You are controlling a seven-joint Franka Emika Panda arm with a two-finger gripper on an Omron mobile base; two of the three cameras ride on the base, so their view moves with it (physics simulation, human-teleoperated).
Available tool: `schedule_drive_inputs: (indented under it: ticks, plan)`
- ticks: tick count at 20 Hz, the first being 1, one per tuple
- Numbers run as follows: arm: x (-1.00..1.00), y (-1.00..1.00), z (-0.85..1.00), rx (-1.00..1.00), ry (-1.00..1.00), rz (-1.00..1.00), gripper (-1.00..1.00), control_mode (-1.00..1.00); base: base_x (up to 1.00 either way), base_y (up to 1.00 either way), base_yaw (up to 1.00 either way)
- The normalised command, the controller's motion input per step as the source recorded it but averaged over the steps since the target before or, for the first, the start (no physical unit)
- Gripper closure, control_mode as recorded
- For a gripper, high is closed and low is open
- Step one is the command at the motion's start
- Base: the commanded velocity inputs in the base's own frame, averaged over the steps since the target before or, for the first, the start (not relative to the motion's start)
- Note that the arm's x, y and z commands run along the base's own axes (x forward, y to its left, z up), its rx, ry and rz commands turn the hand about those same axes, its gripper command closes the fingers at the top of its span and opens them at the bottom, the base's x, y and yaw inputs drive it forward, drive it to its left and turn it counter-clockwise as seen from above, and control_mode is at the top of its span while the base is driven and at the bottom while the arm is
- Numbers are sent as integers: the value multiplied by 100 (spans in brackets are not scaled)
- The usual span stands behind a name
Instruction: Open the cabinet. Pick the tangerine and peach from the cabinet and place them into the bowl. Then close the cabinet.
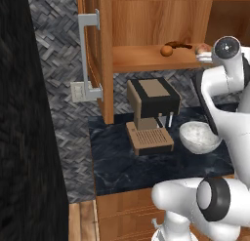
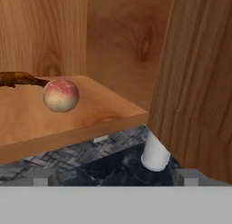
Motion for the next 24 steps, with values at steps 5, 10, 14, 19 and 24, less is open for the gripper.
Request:
schedule_drive_inputs:
  ticks: [5, 10, 14, 19, 24]
  plan:
    - [35, 25, 0, 10, 0, 11, -100, -100, 0, 0, 0]
    - [30, 12, 0, 12, 0, 8, -100, -100, 0, 0, 0]
    - [13, 1, 0, 6, 0, 3, -100, -100, 0, 0, 0]
    - [23, 0, 0, 0, 0, 0, -100, -100, 0, 0, 0]
    - [58, 0, 0, 0, 0, 0, -100, -100, 0, 0, 0]
